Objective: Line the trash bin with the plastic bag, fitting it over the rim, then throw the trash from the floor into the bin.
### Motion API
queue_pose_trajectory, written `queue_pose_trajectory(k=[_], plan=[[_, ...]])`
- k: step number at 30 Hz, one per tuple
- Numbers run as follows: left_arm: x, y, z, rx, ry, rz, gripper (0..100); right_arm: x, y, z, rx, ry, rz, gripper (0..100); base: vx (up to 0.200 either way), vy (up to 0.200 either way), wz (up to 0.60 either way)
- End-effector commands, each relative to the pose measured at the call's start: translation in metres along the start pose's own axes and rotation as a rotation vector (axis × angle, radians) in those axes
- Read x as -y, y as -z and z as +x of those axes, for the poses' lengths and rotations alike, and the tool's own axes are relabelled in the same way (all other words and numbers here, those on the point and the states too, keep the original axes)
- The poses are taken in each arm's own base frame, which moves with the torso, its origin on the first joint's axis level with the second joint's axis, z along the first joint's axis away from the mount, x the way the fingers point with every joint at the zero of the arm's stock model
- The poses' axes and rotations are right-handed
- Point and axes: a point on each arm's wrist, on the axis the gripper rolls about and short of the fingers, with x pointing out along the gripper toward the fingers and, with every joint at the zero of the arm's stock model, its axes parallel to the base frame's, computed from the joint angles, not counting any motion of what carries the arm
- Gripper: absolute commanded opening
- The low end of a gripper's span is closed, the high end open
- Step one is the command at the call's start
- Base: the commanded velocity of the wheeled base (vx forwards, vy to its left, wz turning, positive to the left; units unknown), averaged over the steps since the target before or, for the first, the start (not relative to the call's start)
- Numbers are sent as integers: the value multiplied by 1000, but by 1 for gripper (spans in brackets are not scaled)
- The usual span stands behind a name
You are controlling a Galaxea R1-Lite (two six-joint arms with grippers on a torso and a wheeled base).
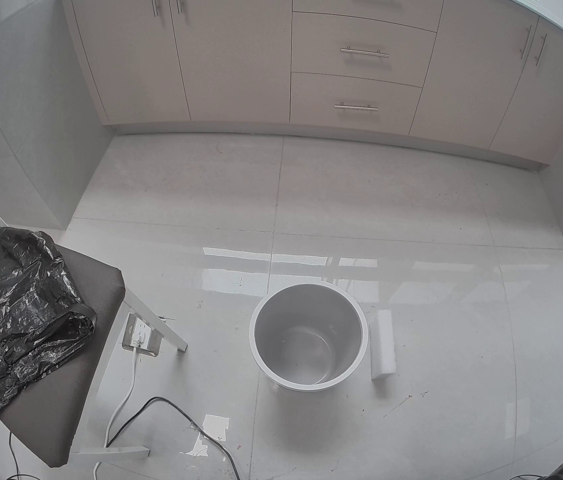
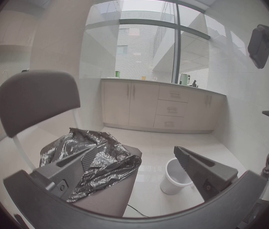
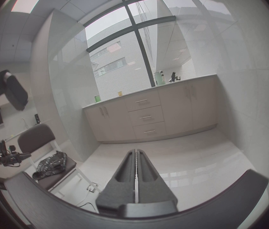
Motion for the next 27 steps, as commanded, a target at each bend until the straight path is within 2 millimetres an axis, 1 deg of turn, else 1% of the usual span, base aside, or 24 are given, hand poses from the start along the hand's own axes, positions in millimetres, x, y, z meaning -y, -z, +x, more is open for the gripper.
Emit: queue_pose_trajectory(k=[1,2,4,5,6,8,10,11,14,17,21,22,23,24,27], plan=[[4,-55,59,-238,111,158,100,-6,-11,122,-239,-162,146,0,0,0,0],[4,-54,68,-273,118,189,100,-8,-9,134,-245,-168,153,0,0,0,0],[4,-52,83,-334,139,256,100,-9,-6,150,-227,-177,161,0,0,0,0],[4,-50,89,-360,155,287,100,-10,-5,156,-219,-180,167,0,0,0,0],[5,-45,99,-406,197,351,100,-11,-3,165,-205,-184,170,0,0,0,0],[6,-39,117,-460,240,463,100,-11,4,174,-212,-190,172,0,0,0,0],[6,-39,118,-464,241,469,100,-11,5,174,-215,-189,172,0,0,0,0],[6,-29,136,-547,274,585,100,-10,12,175,-239,-182,170,0,0,0,0],[3,-20,159,-624,268,733,100,-9,10,174,-228,-170,170,0,0,0,0],[-4,-18,184,-662,210,839,100,-9,8,174,-220,-169,169,0,0,0,0],[-4,-10,206,-689,215,859,100,-9,11,175,-234,-170,170,0,0,0,0],[-4,-10,206,-689,215,859,100,-9,11,176,-236,-170,170,0,0,0,0],[-5,-6,212,-706,211,858,100,-9,12,177,-237,-166,171,0,0,0,0],[-6,-5,213,-710,210,858,100,-9,12,177,-237,-166,171,0,0,0,0],[-13,-1,221,-757,149,863,100,-9,11,175,-234,-167,171,0,0,0,0]])
